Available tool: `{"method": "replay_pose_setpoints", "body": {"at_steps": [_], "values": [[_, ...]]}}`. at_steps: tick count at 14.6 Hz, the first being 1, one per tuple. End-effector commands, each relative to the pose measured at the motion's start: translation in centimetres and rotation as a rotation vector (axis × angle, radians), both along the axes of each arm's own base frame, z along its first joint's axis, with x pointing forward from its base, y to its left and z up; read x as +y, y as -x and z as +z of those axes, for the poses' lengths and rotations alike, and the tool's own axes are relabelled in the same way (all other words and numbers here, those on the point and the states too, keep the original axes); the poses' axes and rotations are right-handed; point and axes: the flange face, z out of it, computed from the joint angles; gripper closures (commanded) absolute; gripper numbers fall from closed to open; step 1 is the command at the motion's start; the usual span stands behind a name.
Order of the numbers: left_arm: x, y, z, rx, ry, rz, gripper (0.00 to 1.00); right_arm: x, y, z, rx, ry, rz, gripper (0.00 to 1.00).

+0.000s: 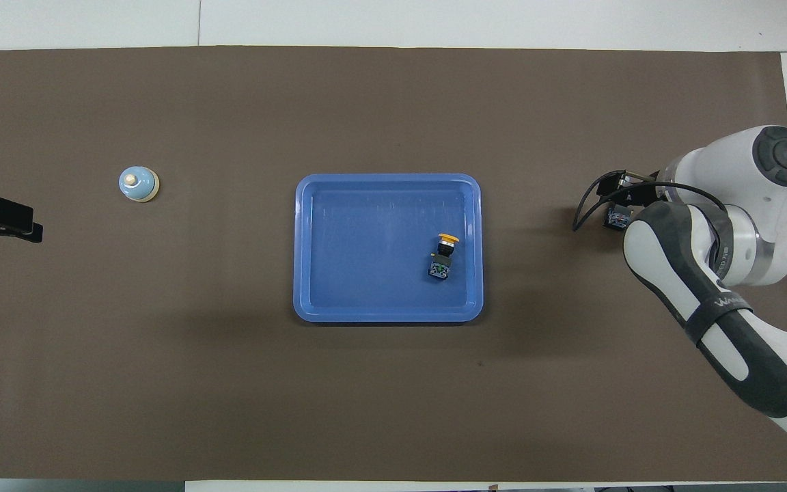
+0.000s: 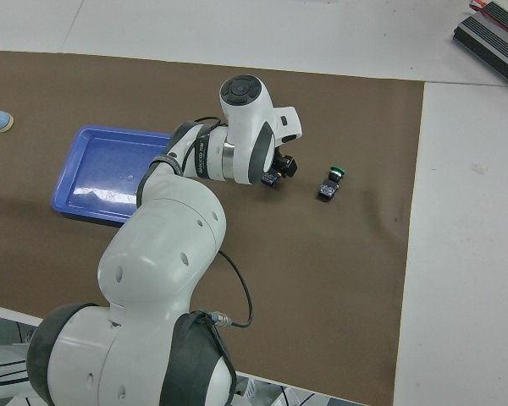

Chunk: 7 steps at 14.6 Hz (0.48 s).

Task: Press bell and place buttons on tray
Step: 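Move the right gripper back and grasp the red-capped button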

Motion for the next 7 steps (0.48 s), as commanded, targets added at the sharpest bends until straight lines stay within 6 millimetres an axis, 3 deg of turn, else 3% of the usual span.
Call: {"method": "replay_pose_setpoints", "body": {"at_steps": [1,2,4,5,6,7], "values": [[0.2,0.3,0.6,-0.01,-0.016,0.012,0.0,0.1,1.3,-2.5,-0.024,0.003,0.011,0.0],[0.2,0.3,0.6,-0.01,-0.014,0.011,0.0,0.0,2.2,-3.8,-0.047,0.004,0.012,0.0],[0.2,0.3,0.6,-0.01,-0.014,0.012,0.0,0.1,2.7,-4.5,-0.051,0.003,0.009,0.0],[0.2,0.3,0.6,-0.01,-0.014,0.011,0.0,0.1,2.7,-4.6,-0.049,0.004,0.014,0.23],[0.2,0.3,0.6,-0.01,-0.014,0.012,0.0,0.2,2.8,-4.6,-0.043,0.004,0.015,0.87],[0.2,0.3,0.6,-0.01,-0.016,0.011,0.0,0.3,2.8,-4.5,-0.035,0.004,0.021,1.0]]}}
